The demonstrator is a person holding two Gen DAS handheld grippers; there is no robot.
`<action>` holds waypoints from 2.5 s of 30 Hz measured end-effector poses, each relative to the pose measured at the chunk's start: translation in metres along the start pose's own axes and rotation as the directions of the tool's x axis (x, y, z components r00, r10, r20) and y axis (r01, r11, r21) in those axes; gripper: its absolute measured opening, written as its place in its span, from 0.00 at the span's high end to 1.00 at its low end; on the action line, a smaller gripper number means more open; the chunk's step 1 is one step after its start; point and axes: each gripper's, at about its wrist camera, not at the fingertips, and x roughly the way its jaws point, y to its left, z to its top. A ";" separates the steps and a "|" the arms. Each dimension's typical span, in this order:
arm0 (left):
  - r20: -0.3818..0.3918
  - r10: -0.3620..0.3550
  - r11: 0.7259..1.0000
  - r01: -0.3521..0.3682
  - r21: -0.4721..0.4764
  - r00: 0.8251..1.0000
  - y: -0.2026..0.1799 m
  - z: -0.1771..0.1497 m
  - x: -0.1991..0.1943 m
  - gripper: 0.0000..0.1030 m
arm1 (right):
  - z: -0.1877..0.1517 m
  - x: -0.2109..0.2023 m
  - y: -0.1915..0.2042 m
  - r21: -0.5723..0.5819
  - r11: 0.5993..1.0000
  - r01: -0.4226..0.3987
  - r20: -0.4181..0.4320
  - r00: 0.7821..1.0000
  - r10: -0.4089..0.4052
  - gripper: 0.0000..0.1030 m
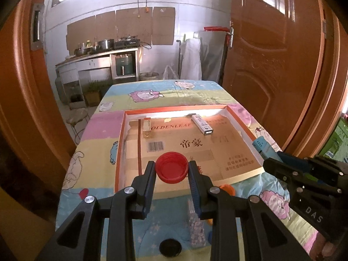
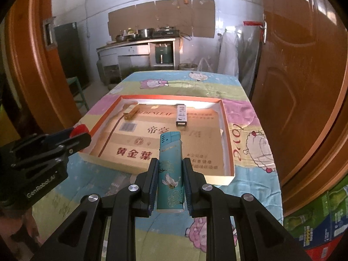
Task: Organize rigid objects
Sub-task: 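Carry the red cap and teal lighter with both tools over the tray, then open both tools to release the red cap and teal lighter in the tray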
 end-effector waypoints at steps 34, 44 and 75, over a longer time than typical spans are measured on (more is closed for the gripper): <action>-0.224 -0.032 0.996 0.013 -0.086 0.974 -0.002 0.042 0.121 0.70 | 0.048 0.112 -0.057 0.143 0.990 0.011 -0.181 0.983 0.015 0.79; -0.244 -0.021 0.997 0.001 -0.082 0.970 -0.004 0.042 0.140 0.70 | 0.047 0.138 -0.060 0.157 0.987 0.029 -0.228 0.974 0.008 0.79; -0.276 -0.051 0.997 0.035 -0.065 0.960 -0.009 0.041 0.161 0.56 | 0.044 0.159 -0.055 0.129 0.991 0.042 -0.258 0.966 -0.007 0.77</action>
